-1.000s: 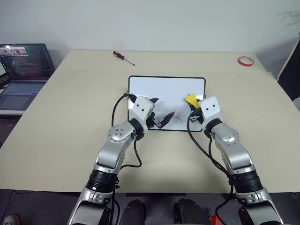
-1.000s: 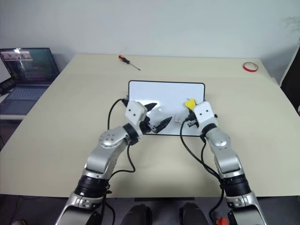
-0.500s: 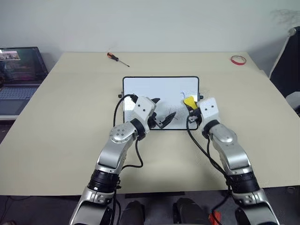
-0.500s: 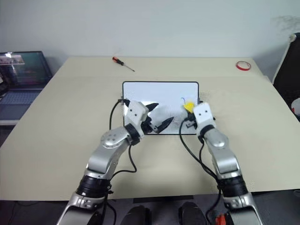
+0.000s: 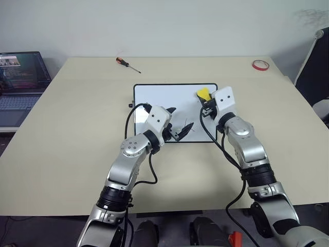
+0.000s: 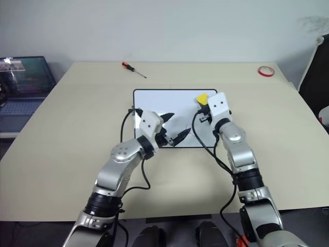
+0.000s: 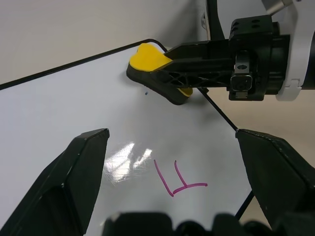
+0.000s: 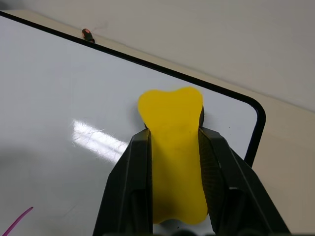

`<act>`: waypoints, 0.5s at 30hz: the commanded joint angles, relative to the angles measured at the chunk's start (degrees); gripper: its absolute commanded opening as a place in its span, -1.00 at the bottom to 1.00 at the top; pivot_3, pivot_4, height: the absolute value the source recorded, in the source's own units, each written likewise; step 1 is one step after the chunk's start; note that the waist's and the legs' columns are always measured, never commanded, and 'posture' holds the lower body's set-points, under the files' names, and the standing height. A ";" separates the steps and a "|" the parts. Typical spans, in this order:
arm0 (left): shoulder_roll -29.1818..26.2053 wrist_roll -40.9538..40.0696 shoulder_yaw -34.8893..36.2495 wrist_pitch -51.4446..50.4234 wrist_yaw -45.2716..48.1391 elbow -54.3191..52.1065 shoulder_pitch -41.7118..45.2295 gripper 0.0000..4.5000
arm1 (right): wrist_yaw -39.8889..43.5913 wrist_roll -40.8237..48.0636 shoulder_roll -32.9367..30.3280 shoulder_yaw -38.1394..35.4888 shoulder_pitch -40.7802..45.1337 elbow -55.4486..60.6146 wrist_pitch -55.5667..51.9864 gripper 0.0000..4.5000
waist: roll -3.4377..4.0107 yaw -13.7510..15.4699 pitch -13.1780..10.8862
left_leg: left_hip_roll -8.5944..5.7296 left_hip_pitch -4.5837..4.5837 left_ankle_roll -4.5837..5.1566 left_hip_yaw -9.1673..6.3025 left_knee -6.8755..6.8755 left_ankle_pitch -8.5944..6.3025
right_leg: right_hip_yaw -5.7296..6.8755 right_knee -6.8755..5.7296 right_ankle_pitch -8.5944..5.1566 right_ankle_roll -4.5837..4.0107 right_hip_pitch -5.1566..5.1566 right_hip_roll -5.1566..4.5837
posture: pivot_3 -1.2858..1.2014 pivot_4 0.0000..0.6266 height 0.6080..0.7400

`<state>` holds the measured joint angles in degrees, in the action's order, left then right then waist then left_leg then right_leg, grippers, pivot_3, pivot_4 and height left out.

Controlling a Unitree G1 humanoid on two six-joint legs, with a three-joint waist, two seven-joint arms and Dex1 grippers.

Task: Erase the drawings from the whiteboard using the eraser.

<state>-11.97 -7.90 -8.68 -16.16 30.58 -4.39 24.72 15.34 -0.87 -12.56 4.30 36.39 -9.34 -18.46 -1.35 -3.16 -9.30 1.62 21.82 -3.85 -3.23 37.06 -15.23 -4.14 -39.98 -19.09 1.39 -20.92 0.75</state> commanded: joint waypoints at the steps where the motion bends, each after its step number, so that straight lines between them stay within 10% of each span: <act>1: -0.07 -0.37 0.28 0.37 -0.27 -2.99 0.55 1.00 | 2.66 0.44 -0.48 1.70 -4.45 1.66 -5.36 -0.56 | 0.00 0.05 0.00 | 0.00 0.01 0.00 -0.03 0.00 0.00 | 0.00 0.02 0.00 0.00 0.02 0.00 | 0.03 -0.52 1.00; 15: 0.25 -0.72 0.00 0.37 0.13 -2.78 0.16 1.00 | 4.86 1.30 -2.58 0.03 -16.47 15.38 -12.09 -0.56 | -0.01 0.32 0.00 | -0.07 0.03 0.00 -0.06 -0.01 0.00 | 0.01 0.09 -0.01 0.02 0.06 0.01 | 0.03 -0.52 1.00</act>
<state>-11.96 -7.93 -8.63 -16.23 30.65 -4.69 24.56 21.12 -0.14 -14.58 6.54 21.06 7.63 -28.12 -1.36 -2.85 -9.30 1.56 21.85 -3.85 -3.29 37.04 -15.23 -4.12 -39.89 -19.11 1.41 -20.86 0.76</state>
